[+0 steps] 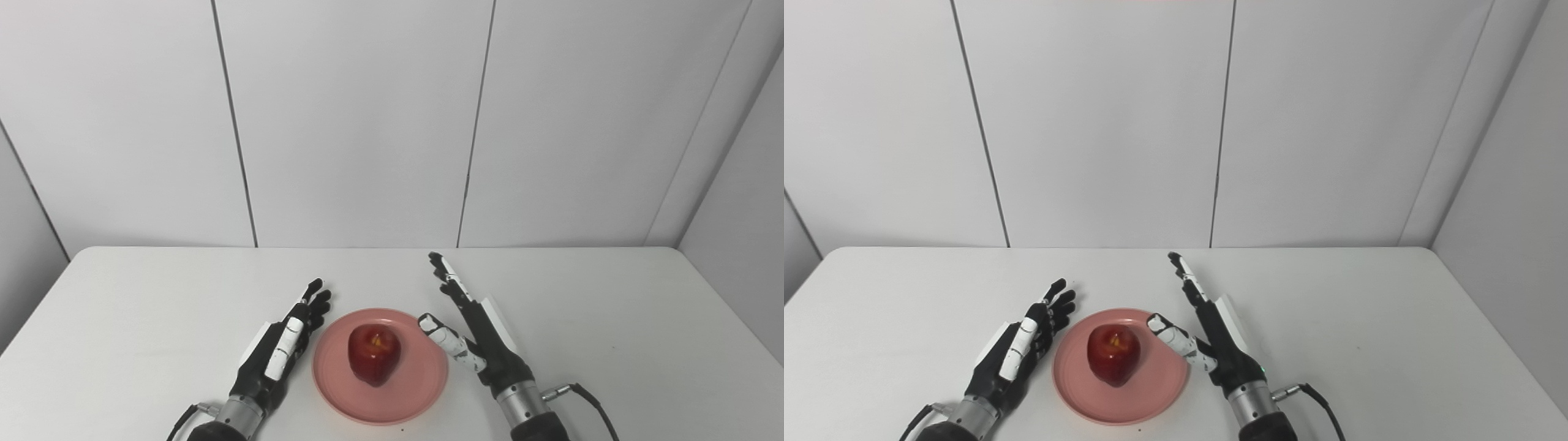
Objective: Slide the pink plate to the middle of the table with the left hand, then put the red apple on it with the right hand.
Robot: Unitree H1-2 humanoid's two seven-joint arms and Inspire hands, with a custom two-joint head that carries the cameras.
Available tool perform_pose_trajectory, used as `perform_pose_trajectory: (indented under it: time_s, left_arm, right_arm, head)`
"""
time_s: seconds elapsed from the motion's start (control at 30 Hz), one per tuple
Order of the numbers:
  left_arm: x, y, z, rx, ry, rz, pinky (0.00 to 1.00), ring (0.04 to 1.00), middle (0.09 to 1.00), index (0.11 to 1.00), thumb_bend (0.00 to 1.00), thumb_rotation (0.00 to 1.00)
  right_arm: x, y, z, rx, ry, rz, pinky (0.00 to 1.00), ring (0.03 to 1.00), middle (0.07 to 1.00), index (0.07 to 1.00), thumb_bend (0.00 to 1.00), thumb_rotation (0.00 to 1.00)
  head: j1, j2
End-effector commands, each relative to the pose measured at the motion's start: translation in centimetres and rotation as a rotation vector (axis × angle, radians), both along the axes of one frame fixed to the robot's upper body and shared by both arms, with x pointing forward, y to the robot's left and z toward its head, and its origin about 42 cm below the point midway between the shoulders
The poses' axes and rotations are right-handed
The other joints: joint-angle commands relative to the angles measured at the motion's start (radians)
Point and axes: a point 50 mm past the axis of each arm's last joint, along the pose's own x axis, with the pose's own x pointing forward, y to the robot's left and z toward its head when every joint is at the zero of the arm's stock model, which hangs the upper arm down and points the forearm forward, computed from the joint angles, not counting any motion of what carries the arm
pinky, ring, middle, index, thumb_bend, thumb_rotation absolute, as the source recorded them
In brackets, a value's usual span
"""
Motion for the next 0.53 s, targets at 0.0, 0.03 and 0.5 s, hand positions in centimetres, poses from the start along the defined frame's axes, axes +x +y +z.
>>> perform_pose_trajectory:
  time_s: [0.0,0.03,0.5]
  left_arm:
    - [0.6,-0.4,1.9,-0.003,-0.073,0.000,0.98,0.971,0.965,0.963,0.76,1.00]
    - [0.6,-0.4,1.9,-0.003,-0.072,0.001,0.98,0.971,0.965,0.963,0.77,1.00]
    - [0.9,-0.2,1.3,-0.009,-0.067,0.010,0.98,0.969,0.964,0.959,0.78,1.00]
  right_arm:
    - [0.3,-0.6,1.2,0.075,-0.054,0.003,0.90,0.955,0.967,0.963,0.69,1.00]
    - [0.3,-0.8,0.9,0.092,-0.043,0.001,0.90,0.955,0.968,0.964,0.69,1.00]
    - [1.0,-2.2,-2.0,0.162,0.063,-0.056,0.92,0.943,0.973,0.981,0.69,1.00]
  head:
    - [0.004,0.001]
    - [0.006,0.002]
    - [-0.015,-0.007]
